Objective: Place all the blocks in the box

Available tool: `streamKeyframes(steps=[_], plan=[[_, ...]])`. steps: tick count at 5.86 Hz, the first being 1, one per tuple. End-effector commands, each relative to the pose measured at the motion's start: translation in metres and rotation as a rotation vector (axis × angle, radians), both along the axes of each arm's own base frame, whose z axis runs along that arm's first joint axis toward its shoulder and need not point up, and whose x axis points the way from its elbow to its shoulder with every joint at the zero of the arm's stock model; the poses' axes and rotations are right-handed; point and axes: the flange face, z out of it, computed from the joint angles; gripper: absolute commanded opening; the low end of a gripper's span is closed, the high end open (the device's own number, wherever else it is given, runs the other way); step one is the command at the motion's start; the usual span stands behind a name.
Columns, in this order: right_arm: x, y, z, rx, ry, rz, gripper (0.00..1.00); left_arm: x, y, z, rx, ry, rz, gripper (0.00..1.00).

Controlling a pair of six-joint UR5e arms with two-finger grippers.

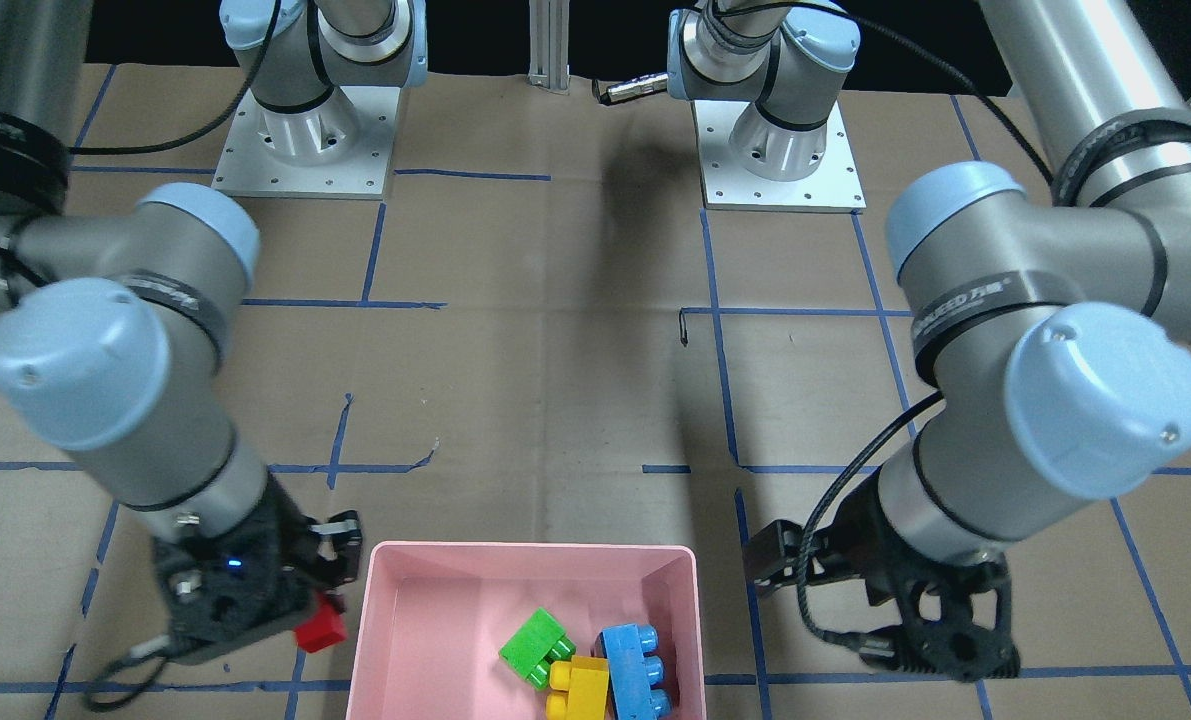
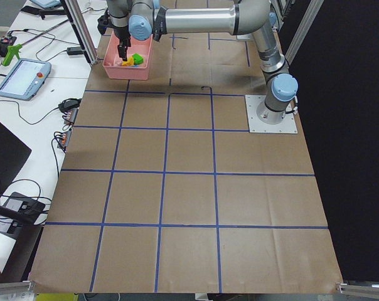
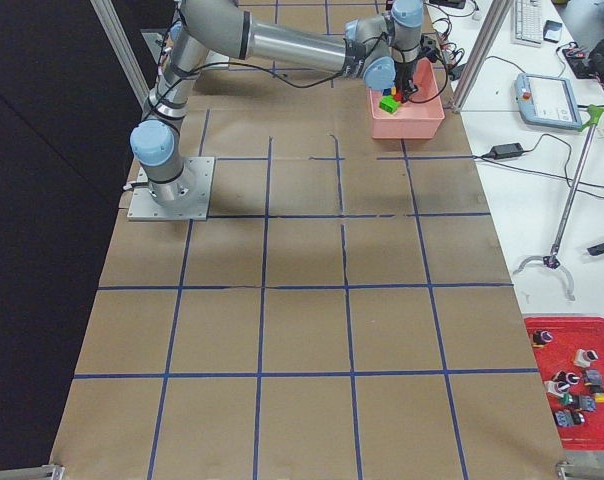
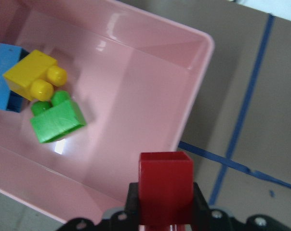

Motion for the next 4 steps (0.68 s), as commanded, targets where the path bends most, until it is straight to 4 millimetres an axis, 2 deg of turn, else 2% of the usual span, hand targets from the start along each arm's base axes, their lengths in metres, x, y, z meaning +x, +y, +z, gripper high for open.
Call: streamKeyframes(steps=[1, 2, 3, 4], plan=[[0.064, -0.03, -0.02, 0.0, -0.078, -0.005, 0.1, 0.013, 0.084, 0.018, 0.018, -0.028, 0.001, 0.99], [0.068, -0.036, -0.022, -0.012, -0.084, 0.001, 0.29, 0.006, 0.116, 0.042, -0.005, -0.049, 0.008, 0.99], [0.071, -0.046, -0.007, -0.125, -0.115, 0.007, 0.99, 0.004, 0.136, 0.051, 0.005, -0.047, 0.017, 0.99], [0.071, -0.049, -0.003, -0.177, -0.12, 0.019, 1.0, 0.004, 0.139, 0.056, -0.001, -0.053, 0.025, 0.99]])
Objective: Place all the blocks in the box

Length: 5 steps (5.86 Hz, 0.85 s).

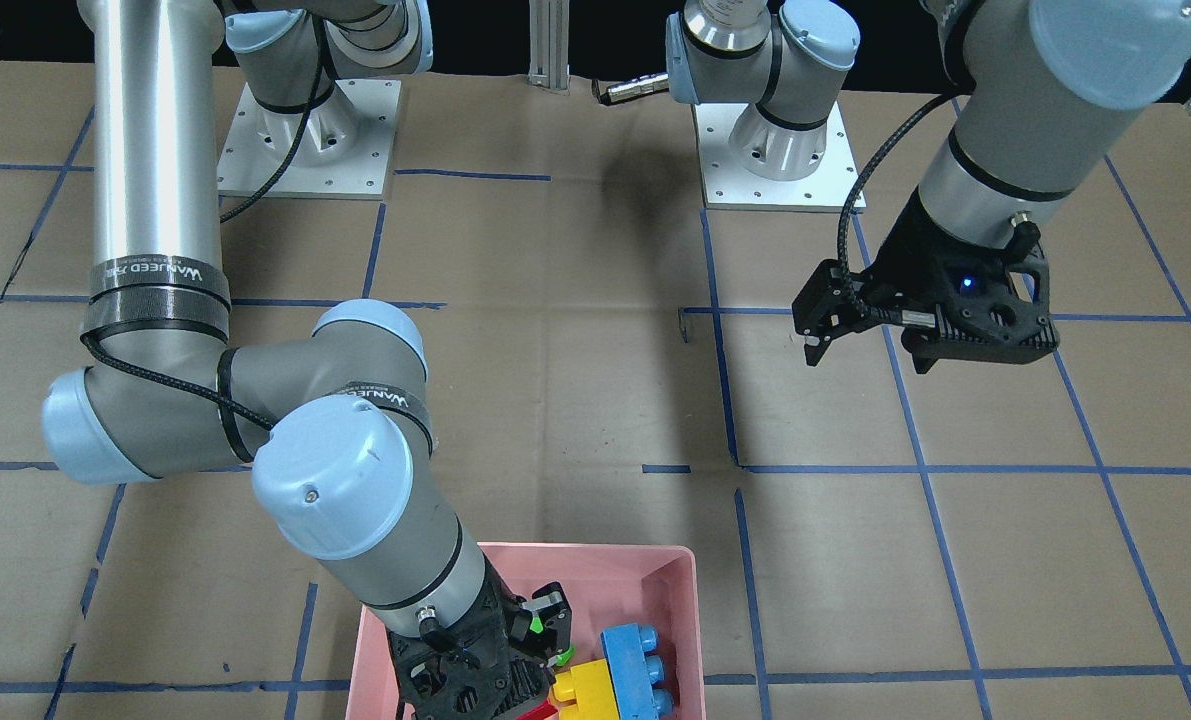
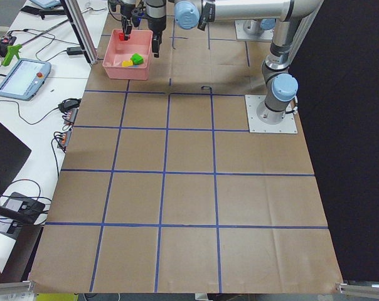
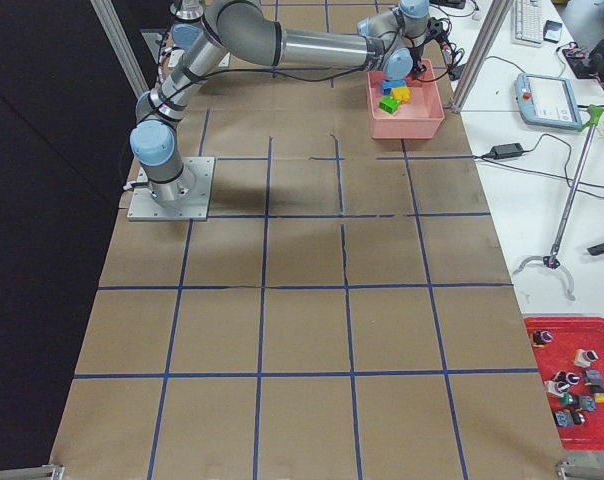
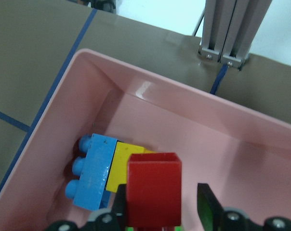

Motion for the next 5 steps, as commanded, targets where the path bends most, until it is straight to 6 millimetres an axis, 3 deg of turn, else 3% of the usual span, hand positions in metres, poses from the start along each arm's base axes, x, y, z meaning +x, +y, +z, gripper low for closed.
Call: streamKeyframes(steps=[1, 3, 5], plan=[[0.0, -0.002, 0.015, -0.069, 0.0, 0.003, 1.0, -0.004, 0.012, 0.01, -0.005, -0.003, 0.032, 0.99], [-0.002, 0.001, 0.028, -0.078, -0.006, -0.008, 1.0, -0.023, 0.02, 0.008, -0.003, -0.054, -0.003, 0.99], [-0.003, 0.001, 0.027, -0.073, 0.002, -0.006, 1.0, -0.021, 0.02, 0.007, 0.002, -0.046, -0.014, 0.99]])
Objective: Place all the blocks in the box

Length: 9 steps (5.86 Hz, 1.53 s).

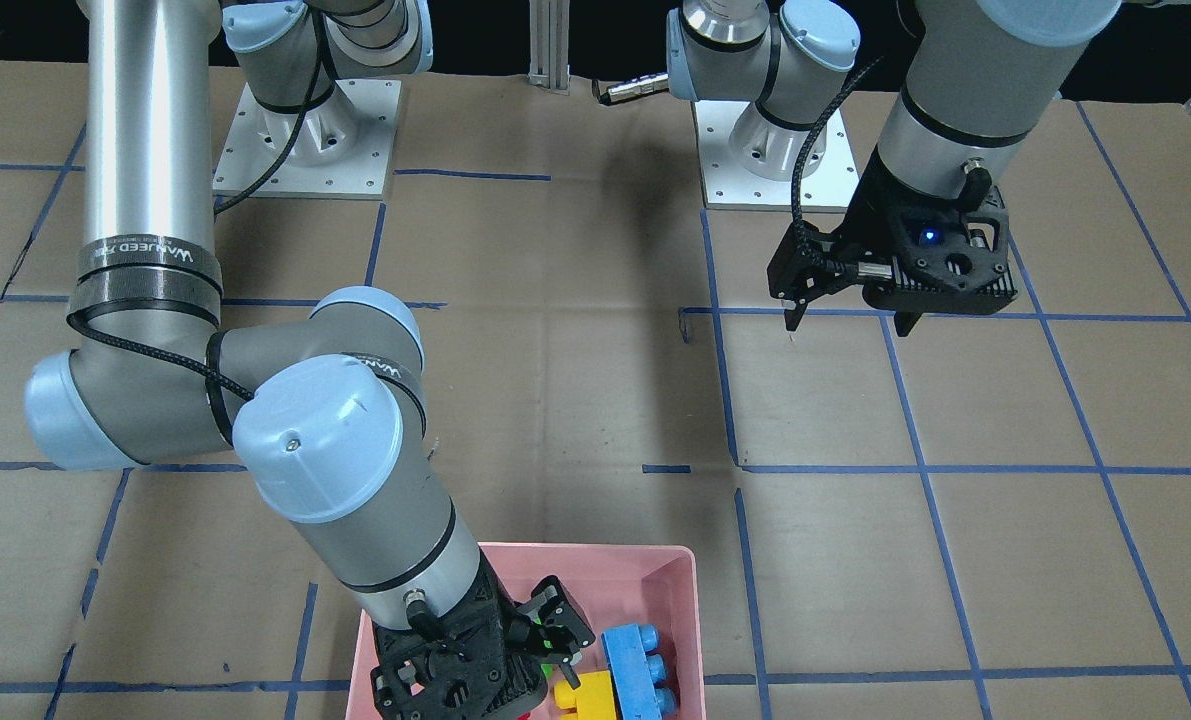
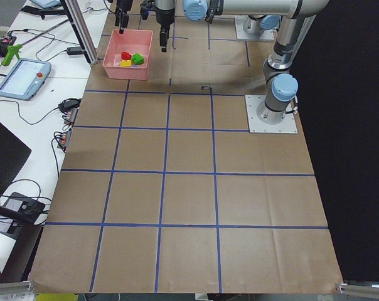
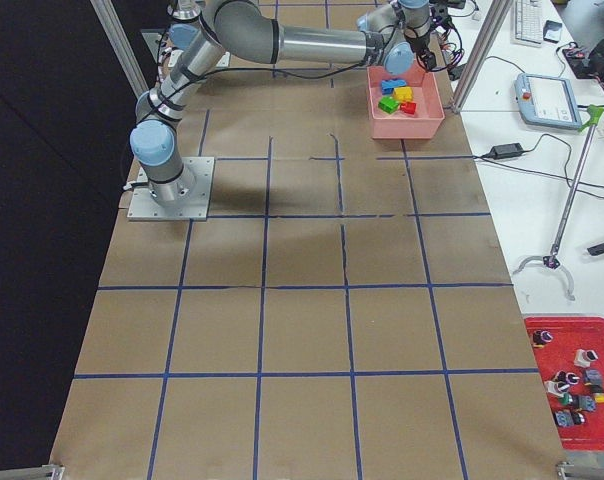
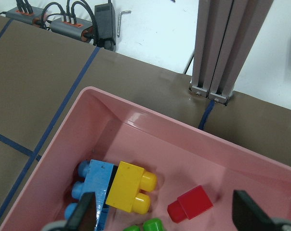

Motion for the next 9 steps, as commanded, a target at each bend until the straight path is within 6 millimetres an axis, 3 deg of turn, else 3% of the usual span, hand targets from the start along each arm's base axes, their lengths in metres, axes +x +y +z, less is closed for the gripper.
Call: streamKeyframes(steps=[1, 3, 4, 5, 6, 7, 8, 9], plan=[[-0.006, 0.008, -0.001, 0.07, 0.017, -0.001, 1.0, 0.003, 0.002, -0.005, 0.007, 0.004, -0.002, 0.99], [-0.054, 0.07, 0.047, 0.452, 0.086, -0.044, 1.0, 0.003, 0.006, -0.01, 0.01, 0.005, -0.001, 0.99], [-0.067, 0.101, 0.085, 0.51, 0.092, -0.056, 1.0, 0.003, 0.006, -0.009, 0.009, 0.004, -0.001, 0.99], [-0.077, 0.145, 0.129, 0.511, 0.097, -0.071, 1.0, 0.002, 0.006, -0.009, 0.007, 0.005, -0.001, 0.99], [-0.103, 0.203, 0.141, 0.502, 0.228, -0.111, 1.0, 0.002, 0.006, -0.009, 0.007, 0.007, 0.001, 0.99], [-0.131, 0.243, 0.123, 0.494, 0.246, -0.168, 1.0, 0.002, 0.007, -0.008, 0.006, 0.007, 0.002, 0.99], [-0.136, 0.263, 0.104, 0.384, 0.226, -0.186, 1.0, 0.002, 0.009, -0.005, 0.0, 0.007, 0.005, 0.99], [-0.138, 0.281, 0.092, 0.384, 0.216, -0.225, 1.0, 0.002, 0.009, -0.005, -0.001, 0.009, 0.007, 0.99]])
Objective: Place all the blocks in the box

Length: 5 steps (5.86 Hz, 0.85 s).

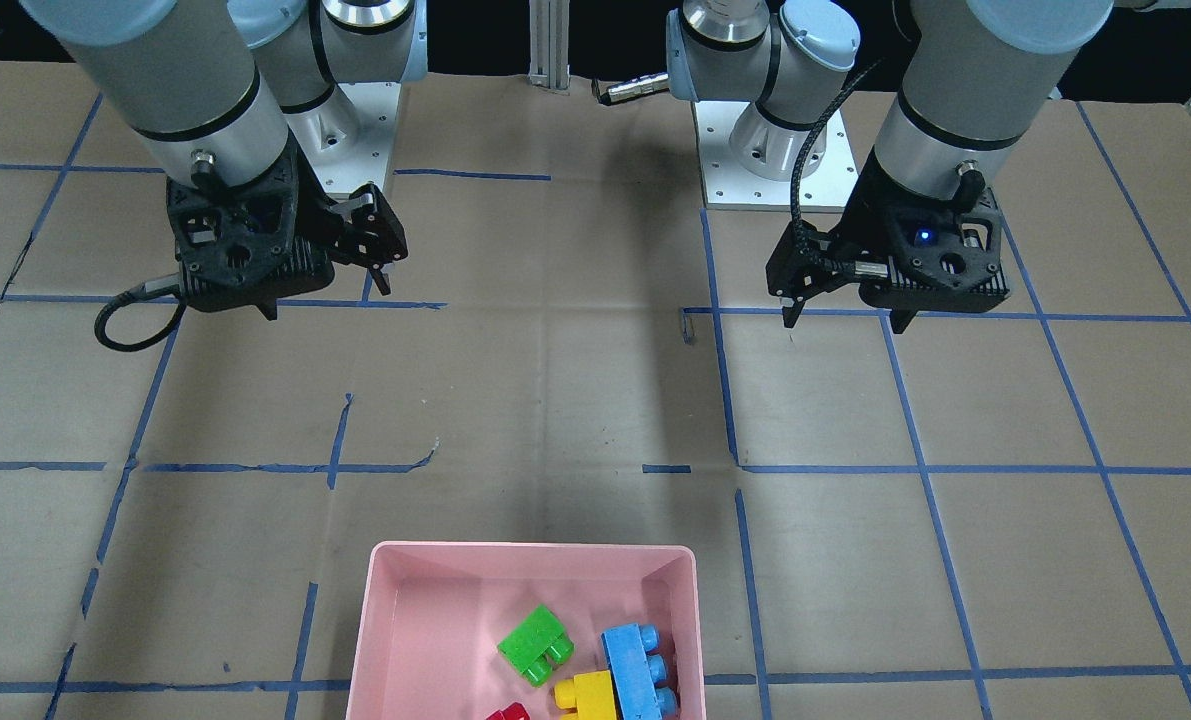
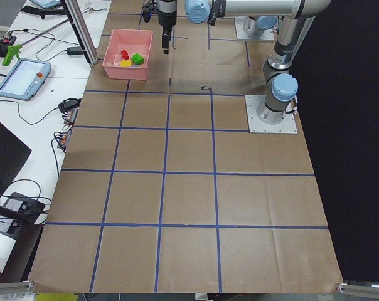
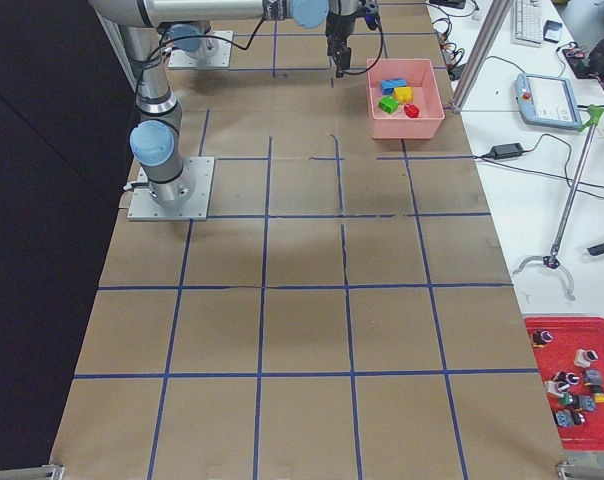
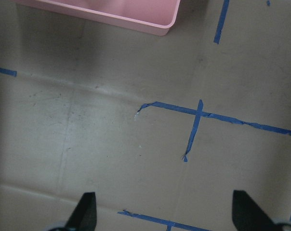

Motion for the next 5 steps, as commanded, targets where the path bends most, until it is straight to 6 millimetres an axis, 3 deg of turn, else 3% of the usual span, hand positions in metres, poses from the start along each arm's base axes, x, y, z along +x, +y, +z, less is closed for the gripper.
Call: streamKeyframes(steps=[1, 5], plan=[[-0.0056, 0.0323, -0.0091, -0.039, 0.008, -0.033, 1.0, 0.0004, 0.0009, 0.0014, -0.002, 0.004, 0.003, 0.99], [-0.0116, 0.0341, -0.0081, -0.031, -0.004, -0.14, 1.0, -0.0014, 0.0007, 0.0016, -0.003, 0.023, 0.011, 0.99]])
